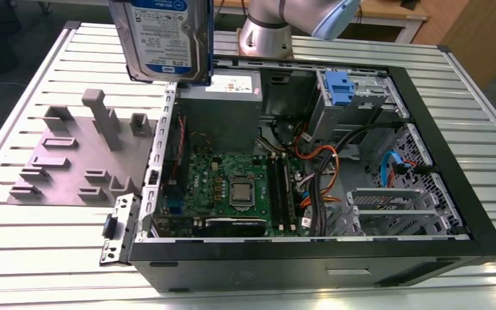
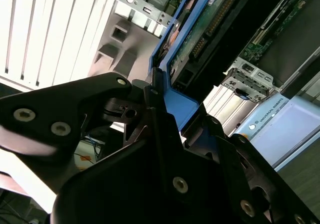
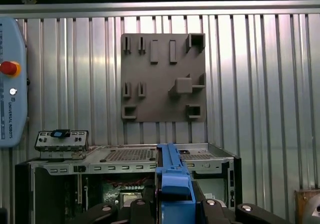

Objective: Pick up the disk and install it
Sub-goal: 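Pick up the disk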

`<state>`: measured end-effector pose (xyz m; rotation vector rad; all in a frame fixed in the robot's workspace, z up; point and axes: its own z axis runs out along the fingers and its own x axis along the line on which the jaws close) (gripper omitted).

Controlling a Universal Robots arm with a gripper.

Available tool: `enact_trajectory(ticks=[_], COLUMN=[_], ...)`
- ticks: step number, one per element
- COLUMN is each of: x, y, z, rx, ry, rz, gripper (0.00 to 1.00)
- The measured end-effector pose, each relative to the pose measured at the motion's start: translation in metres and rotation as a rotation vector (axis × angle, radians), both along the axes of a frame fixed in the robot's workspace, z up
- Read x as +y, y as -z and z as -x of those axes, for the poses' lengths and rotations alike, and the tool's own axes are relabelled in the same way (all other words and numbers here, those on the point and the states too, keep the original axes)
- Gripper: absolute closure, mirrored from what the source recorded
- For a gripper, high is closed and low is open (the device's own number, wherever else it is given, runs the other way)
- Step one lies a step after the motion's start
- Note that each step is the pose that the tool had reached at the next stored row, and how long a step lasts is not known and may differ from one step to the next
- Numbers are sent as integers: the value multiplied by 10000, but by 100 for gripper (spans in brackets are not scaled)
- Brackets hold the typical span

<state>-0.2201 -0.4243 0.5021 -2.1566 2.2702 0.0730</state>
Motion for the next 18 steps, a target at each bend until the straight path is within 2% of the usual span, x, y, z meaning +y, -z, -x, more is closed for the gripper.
enact_trajectory(ticks=[4, 6, 18], x=[0, 0, 0], y=[0, 0, 0], z=[-63, -123, -312], rx=[0, 0, 0], ry=[0, 0, 0], rz=[0, 0, 0], gripper=[64, 64, 64])
